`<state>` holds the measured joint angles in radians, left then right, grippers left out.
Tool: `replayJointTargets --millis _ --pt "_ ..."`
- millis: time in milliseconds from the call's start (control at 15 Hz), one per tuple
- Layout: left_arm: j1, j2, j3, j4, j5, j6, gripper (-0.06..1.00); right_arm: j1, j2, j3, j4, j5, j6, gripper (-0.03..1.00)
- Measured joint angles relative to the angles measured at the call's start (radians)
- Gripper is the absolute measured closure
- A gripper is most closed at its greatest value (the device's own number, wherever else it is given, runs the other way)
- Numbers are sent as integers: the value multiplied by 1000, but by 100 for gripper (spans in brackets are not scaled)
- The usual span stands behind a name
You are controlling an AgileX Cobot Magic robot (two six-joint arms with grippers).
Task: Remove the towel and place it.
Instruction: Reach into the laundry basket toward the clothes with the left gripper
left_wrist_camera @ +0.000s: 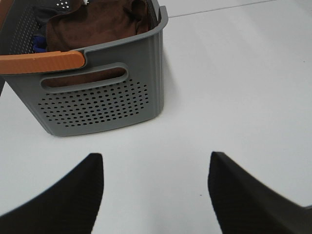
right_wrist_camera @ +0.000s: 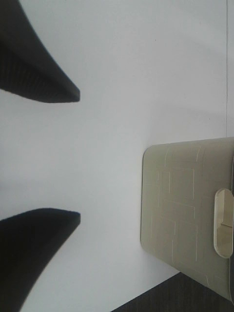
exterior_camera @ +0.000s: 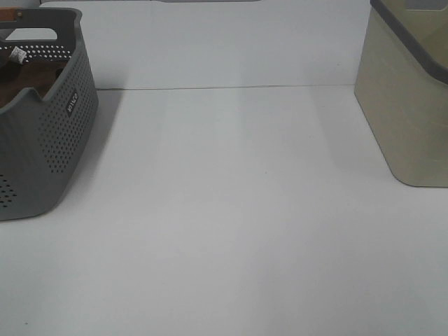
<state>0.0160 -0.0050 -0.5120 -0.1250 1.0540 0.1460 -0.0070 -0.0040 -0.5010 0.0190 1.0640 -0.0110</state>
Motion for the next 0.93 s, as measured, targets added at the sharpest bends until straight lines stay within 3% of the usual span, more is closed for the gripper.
replayJointTargets --millis 933 --pt "0 0 0 0 0 0 34 0 0 0 0 0 0 36"
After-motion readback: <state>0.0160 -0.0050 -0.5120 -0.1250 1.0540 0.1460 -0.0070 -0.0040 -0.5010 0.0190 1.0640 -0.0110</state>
